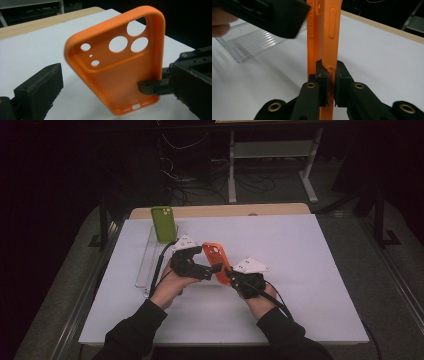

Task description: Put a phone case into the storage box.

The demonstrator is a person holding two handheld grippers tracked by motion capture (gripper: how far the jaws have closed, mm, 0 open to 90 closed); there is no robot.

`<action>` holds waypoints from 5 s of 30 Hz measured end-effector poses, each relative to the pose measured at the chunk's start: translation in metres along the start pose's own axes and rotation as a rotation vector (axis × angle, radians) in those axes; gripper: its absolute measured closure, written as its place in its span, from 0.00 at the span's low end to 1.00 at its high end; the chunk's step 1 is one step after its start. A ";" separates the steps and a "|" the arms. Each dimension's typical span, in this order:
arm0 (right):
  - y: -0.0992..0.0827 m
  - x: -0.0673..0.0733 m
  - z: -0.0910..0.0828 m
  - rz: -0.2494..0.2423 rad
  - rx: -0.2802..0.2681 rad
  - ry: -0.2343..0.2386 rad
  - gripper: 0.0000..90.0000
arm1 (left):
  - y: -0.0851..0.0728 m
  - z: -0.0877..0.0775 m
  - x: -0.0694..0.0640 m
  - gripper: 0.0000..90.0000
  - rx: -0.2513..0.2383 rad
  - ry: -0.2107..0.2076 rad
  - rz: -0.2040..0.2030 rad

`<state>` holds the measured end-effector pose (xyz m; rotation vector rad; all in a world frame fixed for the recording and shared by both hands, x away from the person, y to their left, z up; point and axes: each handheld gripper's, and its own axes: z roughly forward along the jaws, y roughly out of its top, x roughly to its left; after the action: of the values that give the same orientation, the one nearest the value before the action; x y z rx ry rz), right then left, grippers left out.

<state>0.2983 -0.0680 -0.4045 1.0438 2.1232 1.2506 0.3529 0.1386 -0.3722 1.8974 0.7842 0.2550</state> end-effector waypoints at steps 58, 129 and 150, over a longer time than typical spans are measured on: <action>-0.038 -0.065 -0.044 0.016 0.075 0.109 0.01 | 0.056 -0.037 0.047 0.17 -0.123 0.156 -0.043; -0.068 -0.087 -0.072 0.003 0.037 0.064 0.00 | 0.028 -0.003 0.162 0.16 0.022 0.754 -0.151; -0.068 -0.085 -0.073 0.016 0.032 0.081 0.00 | 0.026 -0.005 0.168 0.00 -0.029 0.712 -0.147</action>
<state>0.2729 -0.1940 -0.4282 1.0413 2.2068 1.2906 0.4892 0.2397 -0.3749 1.7067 1.3709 0.8707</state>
